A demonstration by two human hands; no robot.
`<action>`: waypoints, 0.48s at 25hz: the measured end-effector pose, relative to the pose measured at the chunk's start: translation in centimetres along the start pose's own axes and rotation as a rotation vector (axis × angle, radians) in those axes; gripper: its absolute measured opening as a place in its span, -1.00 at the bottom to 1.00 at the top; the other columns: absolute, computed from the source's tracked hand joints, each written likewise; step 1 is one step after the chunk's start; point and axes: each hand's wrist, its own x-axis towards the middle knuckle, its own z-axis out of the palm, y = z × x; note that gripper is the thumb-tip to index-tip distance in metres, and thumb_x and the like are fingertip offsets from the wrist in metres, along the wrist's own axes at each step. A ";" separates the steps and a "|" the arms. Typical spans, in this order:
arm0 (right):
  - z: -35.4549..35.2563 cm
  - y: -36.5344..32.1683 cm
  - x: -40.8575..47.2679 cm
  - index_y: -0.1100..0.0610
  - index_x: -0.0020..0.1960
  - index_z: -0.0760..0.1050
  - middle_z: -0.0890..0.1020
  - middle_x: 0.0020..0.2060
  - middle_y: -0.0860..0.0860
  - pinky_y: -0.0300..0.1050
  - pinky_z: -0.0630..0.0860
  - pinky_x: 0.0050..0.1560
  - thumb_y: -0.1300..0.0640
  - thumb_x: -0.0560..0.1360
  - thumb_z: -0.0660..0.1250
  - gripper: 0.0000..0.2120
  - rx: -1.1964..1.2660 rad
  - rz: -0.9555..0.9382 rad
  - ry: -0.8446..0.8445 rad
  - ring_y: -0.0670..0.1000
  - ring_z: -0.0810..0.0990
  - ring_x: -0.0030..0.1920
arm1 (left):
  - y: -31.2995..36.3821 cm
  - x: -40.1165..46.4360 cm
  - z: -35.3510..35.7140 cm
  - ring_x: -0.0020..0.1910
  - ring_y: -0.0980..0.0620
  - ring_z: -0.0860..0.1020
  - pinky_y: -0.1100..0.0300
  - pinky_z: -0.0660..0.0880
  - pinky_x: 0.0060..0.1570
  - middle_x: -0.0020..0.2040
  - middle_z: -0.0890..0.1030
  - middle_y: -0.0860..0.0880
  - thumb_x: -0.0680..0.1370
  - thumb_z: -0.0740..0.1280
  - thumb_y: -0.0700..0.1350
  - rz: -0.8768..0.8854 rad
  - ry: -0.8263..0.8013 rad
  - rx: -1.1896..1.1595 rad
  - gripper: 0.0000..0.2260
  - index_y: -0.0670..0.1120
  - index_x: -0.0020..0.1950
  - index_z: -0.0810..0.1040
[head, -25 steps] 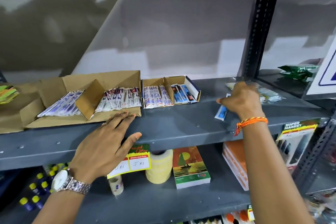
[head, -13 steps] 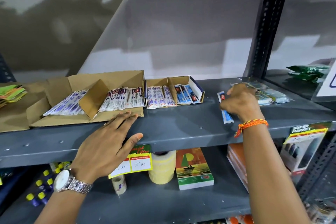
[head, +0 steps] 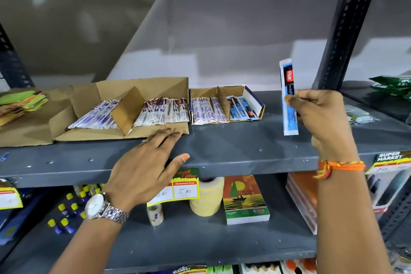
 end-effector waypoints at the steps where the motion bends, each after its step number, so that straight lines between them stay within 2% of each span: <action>1: 0.2 -0.8 -1.2 0.13 -0.12 0.67 0.65 -0.40 -0.02 -0.20 0.50 -0.33 0.21 0.48 0.46 -0.97 0.113 0.011 -0.058 -0.01 0.49 -0.36 | 0.1 0.0 0.0 0.55 0.03 0.22 0.05 0.33 0.41 0.57 0.31 -0.01 0.61 -0.16 0.36 0.001 0.003 0.004 -0.32 -0.01 0.58 0.22; 4: 2.1 -2.0 -5.3 0.24 -0.02 0.66 0.67 -0.33 0.05 -0.25 0.50 -0.39 0.22 0.44 0.47 -0.85 0.328 0.087 -0.319 -0.04 0.52 -0.37 | 0.3 -0.1 -0.2 0.53 0.01 0.26 0.06 0.35 0.38 0.54 0.34 -0.01 0.60 -0.18 0.35 -0.002 0.009 0.032 -0.31 -0.02 0.57 0.24; 6: 3.4 -2.5 -7.5 0.18 -0.09 0.70 0.71 -0.29 0.08 -0.25 0.57 -0.36 0.18 0.34 0.49 -0.83 0.391 0.131 -0.439 -0.03 0.58 -0.34 | 0.3 0.0 -0.3 0.53 0.02 0.26 0.08 0.33 0.40 0.54 0.34 -0.02 0.59 -0.20 0.36 -0.002 0.011 0.024 -0.29 -0.02 0.57 0.24; 8: 4.5 -2.8 -9.0 0.13 -0.20 0.72 0.72 -0.27 0.09 -0.19 0.62 -0.31 0.20 0.34 0.51 -0.95 0.376 0.140 -0.499 0.01 0.61 -0.28 | 0.3 0.1 -0.4 0.55 0.03 0.22 0.09 0.27 0.44 0.56 0.32 -0.02 0.58 -0.21 0.38 -0.003 0.005 0.000 -0.27 -0.01 0.58 0.23; 10: 5.1 -2.9 -9.8 0.11 -0.24 0.71 0.73 -0.26 0.10 -0.14 0.64 -0.25 0.27 0.41 0.50 -0.91 0.345 0.119 -0.533 0.03 0.64 -0.24 | 0.4 0.1 -0.4 0.54 0.02 0.23 0.10 0.28 0.43 0.56 0.32 -0.02 0.59 -0.20 0.38 -0.005 0.009 -0.004 -0.29 0.00 0.58 0.23; 12: 5.4 -3.1 -10.1 0.12 -0.20 0.69 0.75 -0.25 0.09 -0.16 0.65 -0.25 0.29 0.43 0.49 -0.90 0.322 0.118 -0.555 -0.01 0.67 -0.24 | 0.3 0.0 -0.4 0.52 0.01 0.27 0.08 0.35 0.38 0.54 0.34 -0.01 0.60 -0.17 0.37 -0.005 0.017 -0.007 -0.31 0.01 0.56 0.25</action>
